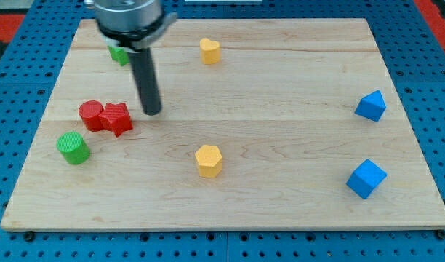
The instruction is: Place green star vertically above red star
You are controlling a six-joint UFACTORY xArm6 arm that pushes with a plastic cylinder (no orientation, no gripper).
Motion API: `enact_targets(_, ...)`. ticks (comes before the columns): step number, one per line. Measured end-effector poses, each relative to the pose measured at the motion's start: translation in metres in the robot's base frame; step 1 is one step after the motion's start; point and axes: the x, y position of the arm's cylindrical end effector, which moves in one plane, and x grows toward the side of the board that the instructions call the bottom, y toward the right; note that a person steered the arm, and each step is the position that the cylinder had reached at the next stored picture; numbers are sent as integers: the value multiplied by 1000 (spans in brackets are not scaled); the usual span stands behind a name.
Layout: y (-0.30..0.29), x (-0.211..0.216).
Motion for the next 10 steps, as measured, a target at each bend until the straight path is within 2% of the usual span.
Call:
enact_targets(2,-59,17)
enact_targets(3,-53,17)
enact_targets(5,31,-47)
enact_targets(7,28,-154)
enact_targets(8,10,-192)
enact_targets(9,-43,-165)
enact_targets(10,-65,-138)
